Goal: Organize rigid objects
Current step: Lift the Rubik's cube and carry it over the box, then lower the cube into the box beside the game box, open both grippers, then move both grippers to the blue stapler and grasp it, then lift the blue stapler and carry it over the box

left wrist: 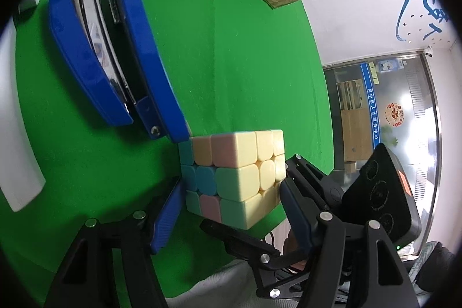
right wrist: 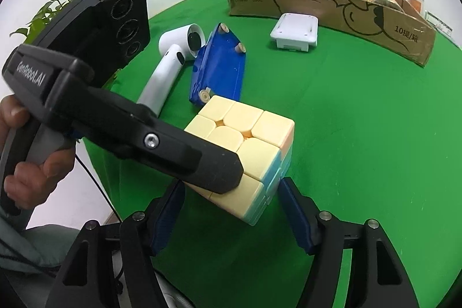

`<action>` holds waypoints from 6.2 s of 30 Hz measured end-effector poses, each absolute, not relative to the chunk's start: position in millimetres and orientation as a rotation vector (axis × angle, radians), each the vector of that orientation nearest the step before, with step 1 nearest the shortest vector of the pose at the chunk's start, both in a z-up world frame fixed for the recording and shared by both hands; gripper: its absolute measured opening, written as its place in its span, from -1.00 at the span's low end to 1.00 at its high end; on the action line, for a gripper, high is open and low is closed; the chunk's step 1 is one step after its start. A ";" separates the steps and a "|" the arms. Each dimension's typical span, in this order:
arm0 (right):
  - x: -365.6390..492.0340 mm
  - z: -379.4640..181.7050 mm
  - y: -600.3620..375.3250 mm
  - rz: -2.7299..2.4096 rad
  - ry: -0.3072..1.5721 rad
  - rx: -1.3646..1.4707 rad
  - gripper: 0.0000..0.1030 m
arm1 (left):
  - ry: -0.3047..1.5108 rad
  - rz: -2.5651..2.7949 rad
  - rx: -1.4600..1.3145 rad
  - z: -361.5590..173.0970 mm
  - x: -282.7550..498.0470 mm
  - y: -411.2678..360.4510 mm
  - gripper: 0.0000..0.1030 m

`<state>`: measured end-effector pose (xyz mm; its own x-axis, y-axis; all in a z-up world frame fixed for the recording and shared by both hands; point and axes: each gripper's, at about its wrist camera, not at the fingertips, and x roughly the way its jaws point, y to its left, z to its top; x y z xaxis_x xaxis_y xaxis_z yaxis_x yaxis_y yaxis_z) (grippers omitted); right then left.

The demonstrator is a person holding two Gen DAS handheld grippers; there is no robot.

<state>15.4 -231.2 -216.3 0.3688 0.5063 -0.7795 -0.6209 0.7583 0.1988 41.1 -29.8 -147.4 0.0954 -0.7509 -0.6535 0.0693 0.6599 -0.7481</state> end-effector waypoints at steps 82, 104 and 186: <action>406.5 -120.5 -105.6 0.762 0.894 -0.204 0.15 | 1.148 -0.499 -0.435 -40.5 329.6 52.3 0.11; 394.7 -133.1 -106.6 0.777 0.959 -0.130 0.16 | 1.142 -0.440 -0.459 -45.6 320.3 80.4 0.07; 59.1 -186.1 -268.1 0.421 0.979 0.233 -0.05 | 1.237 -0.682 -0.476 -132.0 105.9 -78.4 0.12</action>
<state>59.1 -268.1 -186.1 0.4860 0.4452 -0.7521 -0.2389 0.8954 0.3757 105.9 -78.4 -132.0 0.1740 -0.6999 -0.6927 0.2125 0.7136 -0.6676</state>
